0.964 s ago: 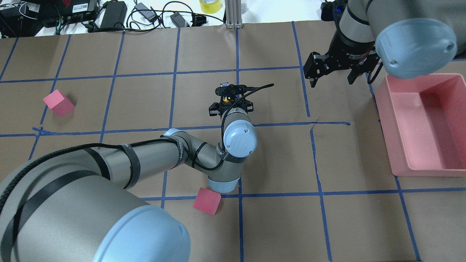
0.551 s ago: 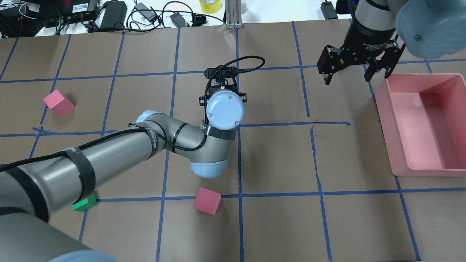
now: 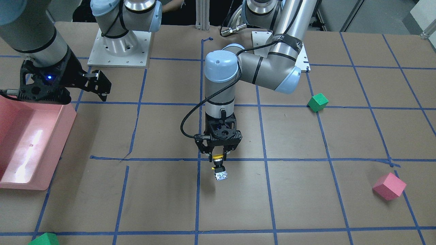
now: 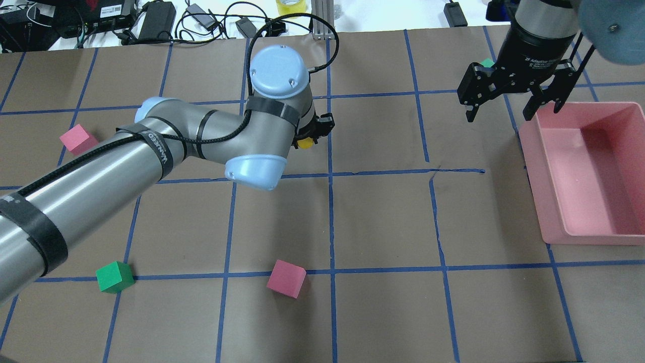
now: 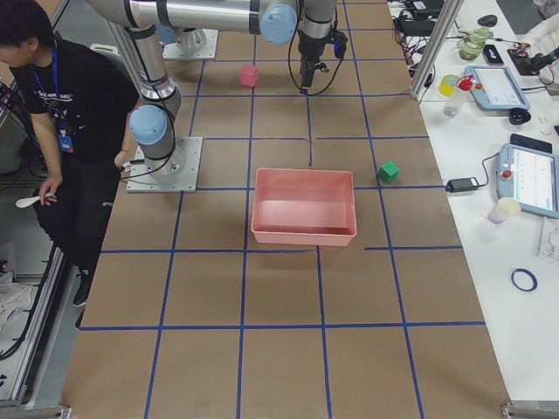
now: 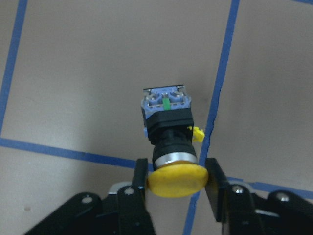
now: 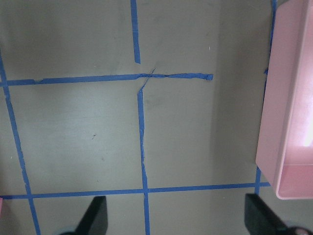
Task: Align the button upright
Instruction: 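Rotate the button cap-up and lower it onto the table with the left gripper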
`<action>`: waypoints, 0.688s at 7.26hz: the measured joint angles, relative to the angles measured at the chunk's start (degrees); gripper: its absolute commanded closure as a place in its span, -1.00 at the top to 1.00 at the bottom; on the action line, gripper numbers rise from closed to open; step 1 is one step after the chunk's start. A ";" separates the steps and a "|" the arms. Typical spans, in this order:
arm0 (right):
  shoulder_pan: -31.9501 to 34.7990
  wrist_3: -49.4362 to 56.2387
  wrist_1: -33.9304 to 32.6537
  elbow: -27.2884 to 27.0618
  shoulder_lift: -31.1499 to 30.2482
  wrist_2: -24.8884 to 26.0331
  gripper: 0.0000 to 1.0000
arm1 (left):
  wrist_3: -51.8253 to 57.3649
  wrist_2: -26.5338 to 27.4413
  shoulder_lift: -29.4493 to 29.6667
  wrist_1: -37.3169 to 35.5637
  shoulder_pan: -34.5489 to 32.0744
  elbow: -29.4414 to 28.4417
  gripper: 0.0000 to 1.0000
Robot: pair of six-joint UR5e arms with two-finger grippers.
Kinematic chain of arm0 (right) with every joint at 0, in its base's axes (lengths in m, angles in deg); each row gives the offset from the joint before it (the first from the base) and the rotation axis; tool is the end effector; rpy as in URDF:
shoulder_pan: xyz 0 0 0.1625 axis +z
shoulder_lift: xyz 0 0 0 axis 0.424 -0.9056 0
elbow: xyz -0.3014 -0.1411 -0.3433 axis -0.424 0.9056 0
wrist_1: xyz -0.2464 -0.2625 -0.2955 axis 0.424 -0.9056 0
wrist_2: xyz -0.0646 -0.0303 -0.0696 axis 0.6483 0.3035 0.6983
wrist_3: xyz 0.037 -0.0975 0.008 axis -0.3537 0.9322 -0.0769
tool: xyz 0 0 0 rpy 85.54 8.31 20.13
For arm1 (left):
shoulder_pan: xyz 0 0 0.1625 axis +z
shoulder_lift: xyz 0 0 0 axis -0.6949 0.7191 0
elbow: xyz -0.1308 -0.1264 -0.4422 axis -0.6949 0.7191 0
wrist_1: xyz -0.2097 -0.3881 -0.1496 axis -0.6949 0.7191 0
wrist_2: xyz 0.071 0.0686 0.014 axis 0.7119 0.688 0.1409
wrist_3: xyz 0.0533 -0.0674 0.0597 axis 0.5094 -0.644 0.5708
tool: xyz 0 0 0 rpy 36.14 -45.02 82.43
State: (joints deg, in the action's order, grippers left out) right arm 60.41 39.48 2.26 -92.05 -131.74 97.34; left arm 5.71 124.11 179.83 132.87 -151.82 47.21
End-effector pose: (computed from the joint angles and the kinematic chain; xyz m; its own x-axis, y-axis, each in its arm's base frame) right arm 0.0862 -0.5757 0.5099 -0.9992 0.0368 0.0156 0.0384 0.9920 0.1203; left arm -0.3399 -0.6158 0.3101 -0.9543 -0.2828 0.0967 -0.2925 0.9504 -0.1063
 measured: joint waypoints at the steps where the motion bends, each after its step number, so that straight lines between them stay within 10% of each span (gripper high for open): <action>1: 0.00 -0.04 0.13 0.02 -0.04 -0.13 1.00 | -2.48 -5.06 1.20 6.29 2.20 -2.95 -0.55; 5: 0.02 -0.06 0.09 -0.15 0.07 -0.17 1.00 | -9.63 -25.77 7.65 12.38 7.43 -4.64 -0.79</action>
State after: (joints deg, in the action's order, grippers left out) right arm 60.43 39.42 2.35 -92.19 -131.66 97.18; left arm -3.92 98.34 187.48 145.25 -144.40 42.57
